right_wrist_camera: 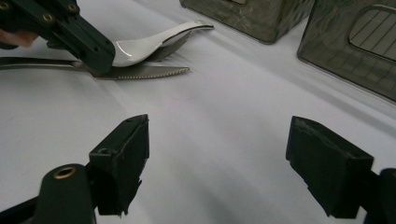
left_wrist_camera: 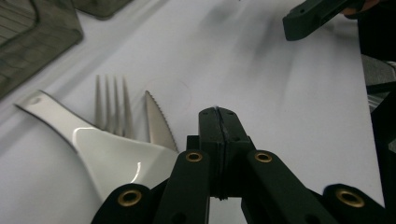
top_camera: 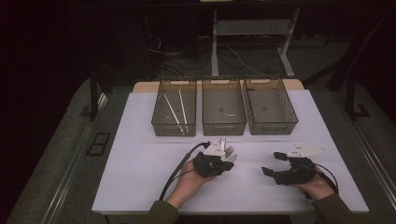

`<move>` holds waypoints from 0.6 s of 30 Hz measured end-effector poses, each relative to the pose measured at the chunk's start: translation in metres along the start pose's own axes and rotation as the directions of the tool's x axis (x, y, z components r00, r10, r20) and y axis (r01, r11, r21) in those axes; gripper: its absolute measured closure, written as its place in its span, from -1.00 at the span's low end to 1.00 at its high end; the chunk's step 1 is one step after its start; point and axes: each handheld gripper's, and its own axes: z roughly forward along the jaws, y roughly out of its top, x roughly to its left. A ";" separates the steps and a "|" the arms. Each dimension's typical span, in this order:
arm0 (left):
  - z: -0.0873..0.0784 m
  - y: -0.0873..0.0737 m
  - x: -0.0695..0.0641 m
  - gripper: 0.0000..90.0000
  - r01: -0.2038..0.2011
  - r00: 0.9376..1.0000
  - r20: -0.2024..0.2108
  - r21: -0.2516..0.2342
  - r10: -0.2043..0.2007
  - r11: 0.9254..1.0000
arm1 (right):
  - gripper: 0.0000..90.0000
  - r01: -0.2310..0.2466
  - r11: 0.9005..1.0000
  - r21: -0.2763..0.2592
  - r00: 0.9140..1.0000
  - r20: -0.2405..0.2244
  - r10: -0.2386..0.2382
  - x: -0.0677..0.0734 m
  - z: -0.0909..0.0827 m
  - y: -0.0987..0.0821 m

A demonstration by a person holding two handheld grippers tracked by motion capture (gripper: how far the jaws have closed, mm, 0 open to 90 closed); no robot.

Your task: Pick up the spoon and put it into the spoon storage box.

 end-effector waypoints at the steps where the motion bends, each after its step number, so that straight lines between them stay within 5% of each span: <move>1: 0.002 0.000 -0.001 0.97 -0.003 1.000 -0.006 0.009 0.003 1.000 | -0.52 0.000 1.000 0.000 1.000 0.000 0.000 0.000 0.000 0.000; 8: 0.005 -0.004 -0.001 0.97 -0.044 0.998 -0.047 0.080 0.048 0.996 | -0.52 0.005 1.000 -0.007 1.000 0.000 -0.005 -0.001 0.000 0.000; 18: -0.006 -0.009 0.007 0.97 0.004 0.997 -0.082 0.094 0.004 0.996 | -0.52 0.003 1.000 -0.006 1.000 0.000 -0.003 0.000 -0.001 0.000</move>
